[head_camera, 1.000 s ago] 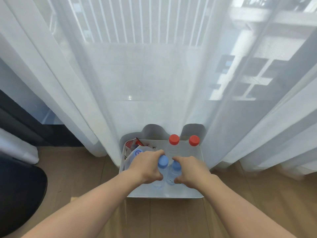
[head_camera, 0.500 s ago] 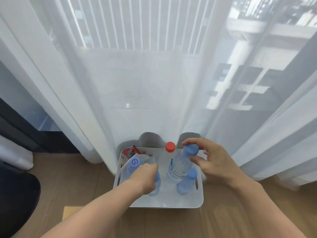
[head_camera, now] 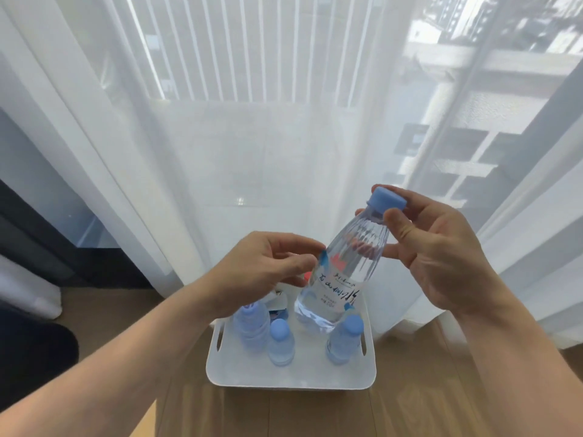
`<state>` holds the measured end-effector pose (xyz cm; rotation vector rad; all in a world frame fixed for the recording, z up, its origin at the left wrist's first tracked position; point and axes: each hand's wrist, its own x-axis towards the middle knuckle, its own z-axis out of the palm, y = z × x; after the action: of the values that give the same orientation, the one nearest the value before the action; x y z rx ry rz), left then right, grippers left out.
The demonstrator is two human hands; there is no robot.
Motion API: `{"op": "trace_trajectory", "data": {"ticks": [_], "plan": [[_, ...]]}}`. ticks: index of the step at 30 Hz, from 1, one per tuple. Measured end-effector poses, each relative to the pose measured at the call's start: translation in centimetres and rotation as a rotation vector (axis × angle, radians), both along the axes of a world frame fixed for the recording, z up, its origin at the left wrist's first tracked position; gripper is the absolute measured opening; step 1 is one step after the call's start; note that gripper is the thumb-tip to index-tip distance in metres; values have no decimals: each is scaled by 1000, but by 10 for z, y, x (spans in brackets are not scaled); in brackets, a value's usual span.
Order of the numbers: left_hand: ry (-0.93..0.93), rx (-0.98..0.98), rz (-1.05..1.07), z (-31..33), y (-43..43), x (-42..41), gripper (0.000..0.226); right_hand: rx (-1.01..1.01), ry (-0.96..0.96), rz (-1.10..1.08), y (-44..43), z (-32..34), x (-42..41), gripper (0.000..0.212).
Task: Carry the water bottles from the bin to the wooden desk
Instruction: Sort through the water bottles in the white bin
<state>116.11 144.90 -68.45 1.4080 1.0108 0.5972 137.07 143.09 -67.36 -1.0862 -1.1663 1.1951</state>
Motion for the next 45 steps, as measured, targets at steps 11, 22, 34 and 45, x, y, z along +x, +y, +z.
{"op": "trace_trajectory", "data": {"ticks": [11, 22, 34, 45], "plan": [[3, 83, 134, 19, -4, -11, 13, 91, -51, -158, 1, 15, -11, 31], [38, 53, -98, 41, -3, -41, 17, 124, 31, -492, 1, 21, -12, 37], [1023, 171, -228, -80, 3, -62, 10, 112, -343, -486, -2, 8, -24, 37], [1297, 166, -306, -140, 1, -63, 28, -89, -555, -178, -2, -37, -39, 42]]}}
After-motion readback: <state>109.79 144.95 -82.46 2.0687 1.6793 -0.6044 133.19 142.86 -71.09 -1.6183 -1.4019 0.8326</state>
